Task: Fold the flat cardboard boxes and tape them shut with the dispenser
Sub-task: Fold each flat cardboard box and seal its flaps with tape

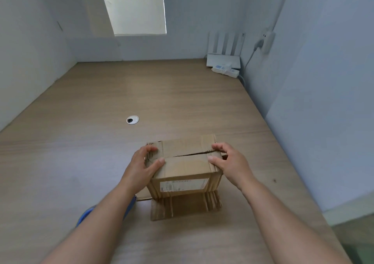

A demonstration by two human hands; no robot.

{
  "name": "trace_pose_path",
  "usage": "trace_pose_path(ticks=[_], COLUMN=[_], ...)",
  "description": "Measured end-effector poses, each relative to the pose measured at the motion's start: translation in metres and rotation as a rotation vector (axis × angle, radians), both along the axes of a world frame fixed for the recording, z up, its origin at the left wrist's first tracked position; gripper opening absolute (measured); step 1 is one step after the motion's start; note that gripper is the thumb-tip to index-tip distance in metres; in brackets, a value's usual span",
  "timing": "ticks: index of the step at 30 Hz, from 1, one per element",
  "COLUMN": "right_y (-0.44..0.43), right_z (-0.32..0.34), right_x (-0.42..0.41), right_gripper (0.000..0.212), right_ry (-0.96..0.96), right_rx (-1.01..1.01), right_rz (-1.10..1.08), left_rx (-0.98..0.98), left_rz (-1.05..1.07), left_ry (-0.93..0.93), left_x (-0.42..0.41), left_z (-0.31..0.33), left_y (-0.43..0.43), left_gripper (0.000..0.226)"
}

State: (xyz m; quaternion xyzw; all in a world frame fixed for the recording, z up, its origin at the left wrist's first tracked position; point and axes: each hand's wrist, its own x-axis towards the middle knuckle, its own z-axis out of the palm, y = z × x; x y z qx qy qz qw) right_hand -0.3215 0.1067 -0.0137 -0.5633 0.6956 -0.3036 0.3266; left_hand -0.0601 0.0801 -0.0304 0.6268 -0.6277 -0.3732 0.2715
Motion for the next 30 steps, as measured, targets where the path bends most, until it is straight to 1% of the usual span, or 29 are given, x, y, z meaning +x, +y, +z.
trace_pose_path(ticks=[3,7,9,11,12,13,14,15,16,18,21,23,24,26,27,28,30], right_y=[0.016,0.013,0.010,0.010,0.012,0.014,0.015,0.016,0.015,0.014,0.010,0.010,0.011,0.012,0.013,0.013,0.013], right_z=[-0.007,-0.009,-0.007,-0.007,-0.007,-0.007,-0.007,-0.006,-0.006,-0.003,0.000,-0.001,-0.003,-0.005,-0.006,-0.006,-0.007], right_x=[0.003,0.005,0.007,0.008,0.009,0.011,0.014,0.017,0.019,0.021,0.017,0.014,0.014,0.015,0.015,0.016,0.015], right_gripper=[0.037,0.035,0.034,0.035,0.035,0.035,0.036,0.037,0.040,0.051,0.059,0.060,0.059,0.056,0.054,0.053,0.053], right_ry=[-0.007,0.024,0.030,0.027,0.022,0.021,0.024,0.037,0.063,0.118,0.100,0.024,-0.013,-0.074,-0.096,-0.116,-0.149], right_rx=[-0.014,-0.033,-0.044,-0.050,-0.055,-0.062,-0.070,-0.074,-0.073,-0.047,0.033,0.073,0.076,0.061,0.055,0.049,0.047], right_rz=[0.000,0.001,-0.001,-0.003,-0.001,0.003,0.012,0.026,0.049,0.105,0.176,0.203,0.201,0.179,0.169,0.160,0.152], left_rx=[-0.011,0.008,-0.014,-0.110,-0.166,-0.201,-0.211,-0.207,-0.190,-0.177,-0.199,-0.194,-0.191,-0.176,-0.173,-0.193,-0.284], left_rz=[0.009,0.006,-0.003,-0.005,-0.052,-0.130,-0.225,-0.314,-0.384,-0.450,-0.472,-0.480,-0.480,-0.459,-0.427,-0.360,-0.142], left_ry=[-0.008,-0.042,-0.178,-0.371,-0.457,-0.537,-0.620,-0.698,-0.762,-0.814,-0.815,-0.799,-0.798,-0.755,-0.689,-0.587,-0.357], left_x=[0.006,0.004,0.001,-0.004,-0.009,-0.016,-0.023,-0.030,-0.035,-0.037,-0.028,-0.023,-0.023,-0.024,-0.022,-0.018,-0.002], left_z=[-0.003,0.001,0.007,0.016,0.020,0.024,0.026,0.028,0.028,0.023,0.017,0.016,0.019,0.025,0.026,0.026,0.025], left_y=[0.015,0.017,0.016,0.019,0.022,0.026,0.029,0.031,0.032,0.028,0.023,0.023,0.025,0.027,0.028,0.029,0.034], left_gripper=[0.033,0.033,0.035,0.040,0.050,0.066,0.083,0.095,0.101,0.109,0.126,0.128,0.123,0.102,0.091,0.086,0.080])
